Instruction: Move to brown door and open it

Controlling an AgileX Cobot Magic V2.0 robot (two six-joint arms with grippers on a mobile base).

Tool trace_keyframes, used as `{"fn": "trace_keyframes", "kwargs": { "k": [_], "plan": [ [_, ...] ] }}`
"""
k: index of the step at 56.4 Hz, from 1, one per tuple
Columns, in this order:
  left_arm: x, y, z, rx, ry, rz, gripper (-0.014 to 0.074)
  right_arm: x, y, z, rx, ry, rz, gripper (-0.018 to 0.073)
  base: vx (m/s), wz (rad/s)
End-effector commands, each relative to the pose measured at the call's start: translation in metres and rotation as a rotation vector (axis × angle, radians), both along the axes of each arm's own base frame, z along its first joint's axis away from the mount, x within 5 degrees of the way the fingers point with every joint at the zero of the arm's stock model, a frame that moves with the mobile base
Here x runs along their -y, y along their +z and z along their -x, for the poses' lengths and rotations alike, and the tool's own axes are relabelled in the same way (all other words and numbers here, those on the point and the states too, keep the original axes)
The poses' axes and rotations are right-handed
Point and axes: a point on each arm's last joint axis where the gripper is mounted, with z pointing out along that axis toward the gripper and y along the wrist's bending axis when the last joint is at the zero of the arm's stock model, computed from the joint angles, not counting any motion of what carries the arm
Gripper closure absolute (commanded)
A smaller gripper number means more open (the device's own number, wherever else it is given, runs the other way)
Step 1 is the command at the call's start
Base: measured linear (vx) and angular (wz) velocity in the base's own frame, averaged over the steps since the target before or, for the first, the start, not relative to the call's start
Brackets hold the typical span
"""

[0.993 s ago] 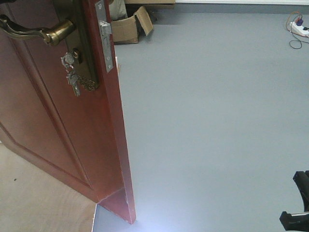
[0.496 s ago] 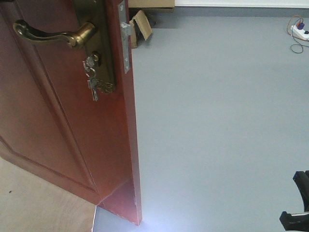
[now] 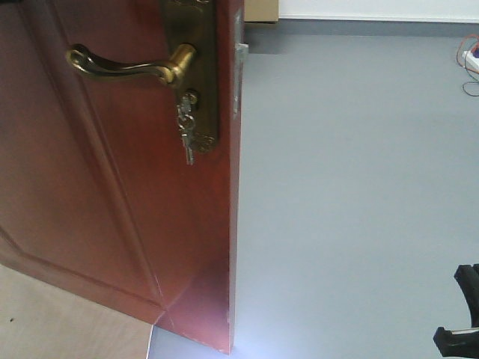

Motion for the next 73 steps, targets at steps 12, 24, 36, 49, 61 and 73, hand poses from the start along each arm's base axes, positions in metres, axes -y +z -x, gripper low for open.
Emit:
{"fn": "trace_keyframes", "kwargs": {
  "k": [12,24,36,49,61,73],
  "plan": [
    [0.0006,0.0156,0.0047,0.04,-0.011,0.053,0.045,0.0004,0.0061,-0.0018,0.085,-0.001,0.009,0.0559,0.19,0.05],
    [0.0006,0.0156,0.0047,0.04,-0.011,0.053,0.045,0.0004,0.0061,-0.0018,0.085,-0.001,0.009,0.0559,0.16,0.04],
    [0.0006,0.0156,0.0047,0.04,-0.011,0.053,0.045,0.0004,0.006,-0.0018,0.084,-0.001,0.009,0.0559,0.13,0.03],
    [0.0006,0.0156,0.0047,0.04,-0.011,0.053,0.045,0.0004,0.006,-0.0018,0.084,-0.001,0.009,0.0559,0.11,0.03],
    [0.0006,0.0156,0.0047,0.04,-0.011,0.053,0.045,0.0004,0.006,-0.0018,0.084,-0.001,0.009,0.0559,0.09,0.02],
    [0.0006,0.0156,0.0047,0.04,-0.011,0.053,0.045,0.0004,0.006,-0.0018,0.084,-0.001,0.009,0.0559,0.06,0.01]
  ]
}}
